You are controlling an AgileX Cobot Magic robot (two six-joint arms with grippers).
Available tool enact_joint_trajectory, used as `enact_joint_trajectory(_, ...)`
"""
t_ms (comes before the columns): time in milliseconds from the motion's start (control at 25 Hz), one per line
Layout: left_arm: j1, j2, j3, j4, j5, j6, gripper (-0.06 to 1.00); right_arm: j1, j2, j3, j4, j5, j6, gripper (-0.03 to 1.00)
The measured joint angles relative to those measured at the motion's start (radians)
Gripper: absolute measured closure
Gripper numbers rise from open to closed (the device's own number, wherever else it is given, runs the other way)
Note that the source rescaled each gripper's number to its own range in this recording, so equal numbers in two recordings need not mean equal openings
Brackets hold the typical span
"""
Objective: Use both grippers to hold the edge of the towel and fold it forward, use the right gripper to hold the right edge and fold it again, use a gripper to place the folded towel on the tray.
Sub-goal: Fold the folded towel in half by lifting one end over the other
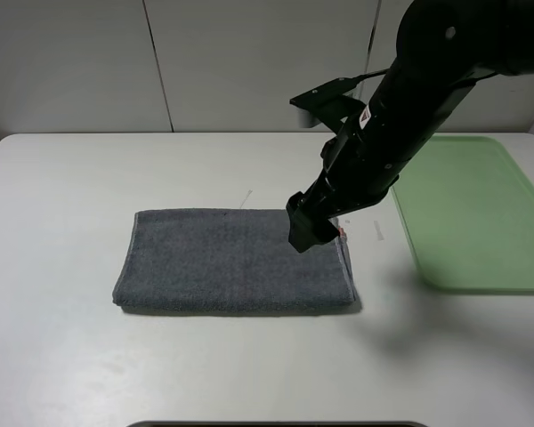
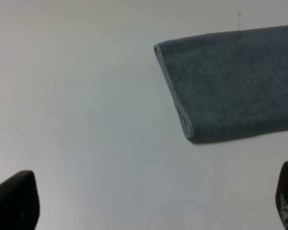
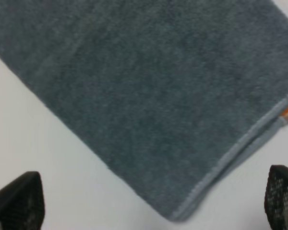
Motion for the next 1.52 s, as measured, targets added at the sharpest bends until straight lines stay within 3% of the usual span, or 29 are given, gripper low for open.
enact_joint_trajectory(160,0.047,0.000,0.000,0.000,0.000,0.000,-0.06,0.000,0.000,0.000,0.062,0.004,0.027,-0.03)
enact_joint_trajectory(360,0.160,0.000,0.000,0.000,0.000,-0.001,-0.06,0.000,0.002,0.000,0.065,0.004,0.179,-0.03)
enact_joint_trajectory(720,0.333,0.000,0.000,0.000,0.000,-0.001,-0.06,0.000,0.069,0.000,-0.124,-0.042,0.533,-0.03)
enact_joint_trajectory(920,0.347,0.000,0.000,0.001,0.000,-0.001,-0.06,-0.004,0.115,0.000,-0.199,-0.064,0.622,-0.03)
enact_joint_trajectory(1520,0.347,0.000,0.000,0.006,0.003,-0.001,-0.06,-0.143,0.297,0.000,-0.169,-0.179,0.647,-0.03)
